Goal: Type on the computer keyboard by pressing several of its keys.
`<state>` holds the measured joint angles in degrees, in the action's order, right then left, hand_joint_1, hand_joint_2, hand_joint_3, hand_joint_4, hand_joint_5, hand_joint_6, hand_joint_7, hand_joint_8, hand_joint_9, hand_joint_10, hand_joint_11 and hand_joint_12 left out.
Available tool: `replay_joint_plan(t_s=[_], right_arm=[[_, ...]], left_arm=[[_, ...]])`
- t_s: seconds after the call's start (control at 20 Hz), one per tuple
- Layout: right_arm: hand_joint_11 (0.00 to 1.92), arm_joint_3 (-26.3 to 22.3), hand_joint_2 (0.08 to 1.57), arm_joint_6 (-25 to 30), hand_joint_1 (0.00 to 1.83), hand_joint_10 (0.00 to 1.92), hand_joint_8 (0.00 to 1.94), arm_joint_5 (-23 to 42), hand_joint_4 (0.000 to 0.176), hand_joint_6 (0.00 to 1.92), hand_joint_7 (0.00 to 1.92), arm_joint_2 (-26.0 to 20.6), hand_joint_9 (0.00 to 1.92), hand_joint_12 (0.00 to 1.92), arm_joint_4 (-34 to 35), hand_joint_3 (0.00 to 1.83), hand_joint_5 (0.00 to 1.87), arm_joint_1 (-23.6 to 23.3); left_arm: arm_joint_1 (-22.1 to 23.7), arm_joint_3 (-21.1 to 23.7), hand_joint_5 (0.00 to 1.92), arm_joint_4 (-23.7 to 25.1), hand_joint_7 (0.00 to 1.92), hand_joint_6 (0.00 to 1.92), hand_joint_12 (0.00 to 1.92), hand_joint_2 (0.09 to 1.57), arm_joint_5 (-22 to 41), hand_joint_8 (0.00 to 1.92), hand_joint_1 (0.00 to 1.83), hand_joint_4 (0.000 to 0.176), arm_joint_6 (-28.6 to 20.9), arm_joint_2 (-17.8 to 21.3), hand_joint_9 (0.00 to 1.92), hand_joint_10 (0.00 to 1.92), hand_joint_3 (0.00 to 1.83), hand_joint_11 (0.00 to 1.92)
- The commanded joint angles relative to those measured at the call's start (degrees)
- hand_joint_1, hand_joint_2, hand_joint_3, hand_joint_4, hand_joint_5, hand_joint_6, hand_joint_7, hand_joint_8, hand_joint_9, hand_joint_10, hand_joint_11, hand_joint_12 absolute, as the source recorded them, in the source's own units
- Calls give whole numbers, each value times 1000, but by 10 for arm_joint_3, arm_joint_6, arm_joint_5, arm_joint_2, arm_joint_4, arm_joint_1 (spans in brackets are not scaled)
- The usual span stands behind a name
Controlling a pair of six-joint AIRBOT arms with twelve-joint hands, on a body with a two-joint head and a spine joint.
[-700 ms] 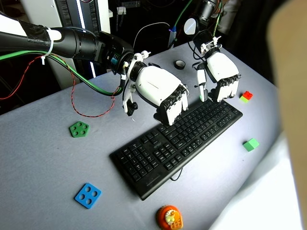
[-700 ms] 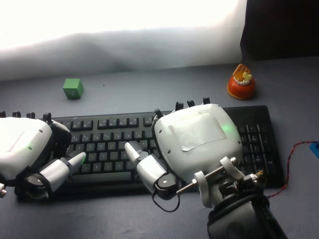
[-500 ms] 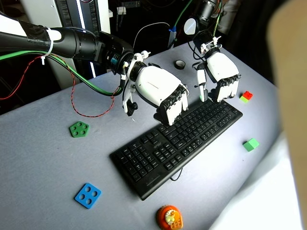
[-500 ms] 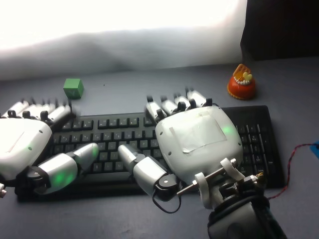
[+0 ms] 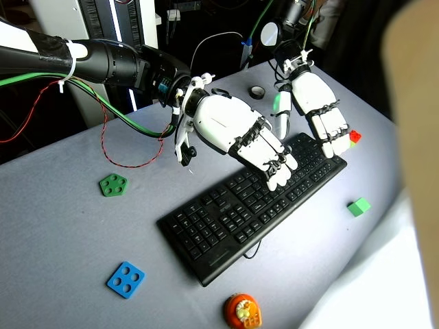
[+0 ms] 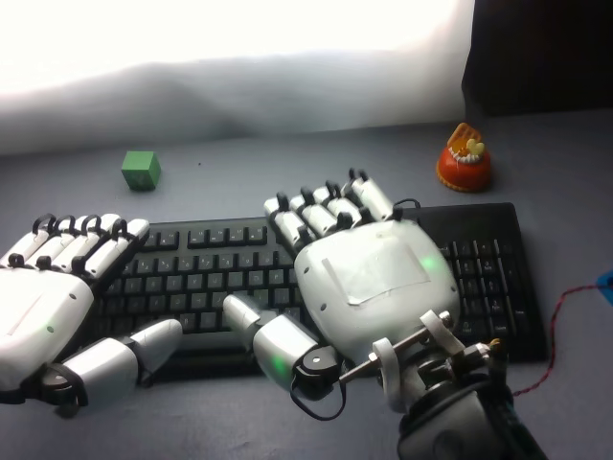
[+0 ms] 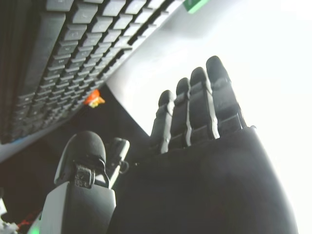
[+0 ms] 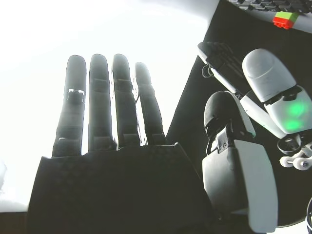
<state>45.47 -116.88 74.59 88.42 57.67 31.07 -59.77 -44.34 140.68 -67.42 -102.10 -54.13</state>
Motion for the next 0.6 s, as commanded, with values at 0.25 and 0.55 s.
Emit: replay_joint_plan(t_s=[0.25,0.55], right_arm=[[0,25,1262,57,0,24,14,-30,0,22,410,-4,379,949,-54,1,357,11],[0,55,1264,91,0,34,19,-63,0,24,514,10,448,1064,-54,1,413,27]], left_arm=[[-3,2,110,33,103,16,420,1289,-52,7,0,26,3,-18,103,9,0,0],[-20,9,197,50,186,21,667,1292,-48,11,0,17,3,-29,179,18,1,0]])
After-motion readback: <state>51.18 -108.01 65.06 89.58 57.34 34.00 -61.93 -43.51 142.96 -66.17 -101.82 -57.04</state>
